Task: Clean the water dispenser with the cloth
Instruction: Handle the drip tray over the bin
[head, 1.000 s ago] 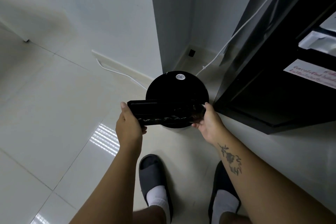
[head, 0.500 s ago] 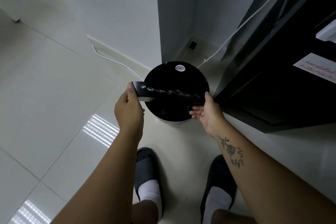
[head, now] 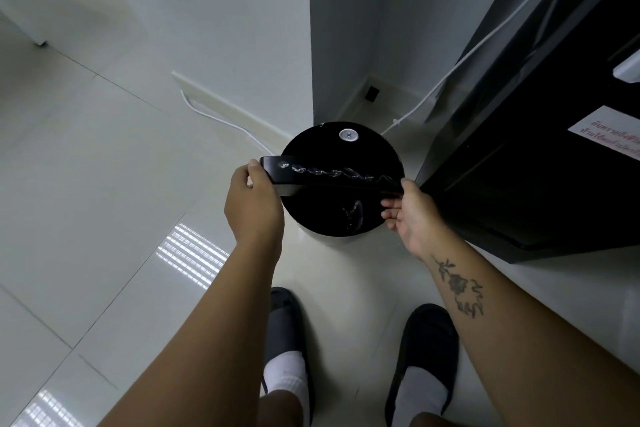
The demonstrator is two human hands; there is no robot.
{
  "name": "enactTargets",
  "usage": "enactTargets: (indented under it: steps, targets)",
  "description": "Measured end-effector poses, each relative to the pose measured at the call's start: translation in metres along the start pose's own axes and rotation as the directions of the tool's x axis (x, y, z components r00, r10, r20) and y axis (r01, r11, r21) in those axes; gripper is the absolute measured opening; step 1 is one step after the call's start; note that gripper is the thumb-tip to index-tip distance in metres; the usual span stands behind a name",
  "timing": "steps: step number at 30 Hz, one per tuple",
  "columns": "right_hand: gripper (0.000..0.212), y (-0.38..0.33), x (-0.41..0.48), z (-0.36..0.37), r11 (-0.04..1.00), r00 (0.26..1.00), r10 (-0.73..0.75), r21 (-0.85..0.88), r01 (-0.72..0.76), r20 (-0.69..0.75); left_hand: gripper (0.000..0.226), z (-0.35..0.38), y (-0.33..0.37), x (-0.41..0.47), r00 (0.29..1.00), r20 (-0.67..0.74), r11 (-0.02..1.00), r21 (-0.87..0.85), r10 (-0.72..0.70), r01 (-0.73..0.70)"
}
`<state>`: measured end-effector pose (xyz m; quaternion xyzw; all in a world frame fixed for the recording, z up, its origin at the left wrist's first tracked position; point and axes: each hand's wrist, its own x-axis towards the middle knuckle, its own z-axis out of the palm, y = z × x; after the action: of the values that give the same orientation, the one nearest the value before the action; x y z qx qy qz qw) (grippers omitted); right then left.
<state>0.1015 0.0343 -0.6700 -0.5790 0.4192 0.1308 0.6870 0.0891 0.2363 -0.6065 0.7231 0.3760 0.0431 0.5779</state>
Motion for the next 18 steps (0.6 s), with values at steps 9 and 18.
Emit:
enactTargets:
  steps: [9, 18]
  targets:
    - [0.041, -0.0064, -0.0019, 0.0016, 0.99, 0.995, -0.094, -0.106, 0.089, -0.04, 0.075, -0.0084, -0.0013, 0.0027, 0.994, 0.101, 0.996, 0.07, 0.039, -0.046]
    - [0.021, -0.0019, 0.0052, 0.004, 0.971, 0.976, -0.21, -0.128, 0.202, -0.052, 0.036, -0.0079, 0.0026, 0.0037, 0.98, 0.134, 0.987, 0.041, 0.147, -0.153]
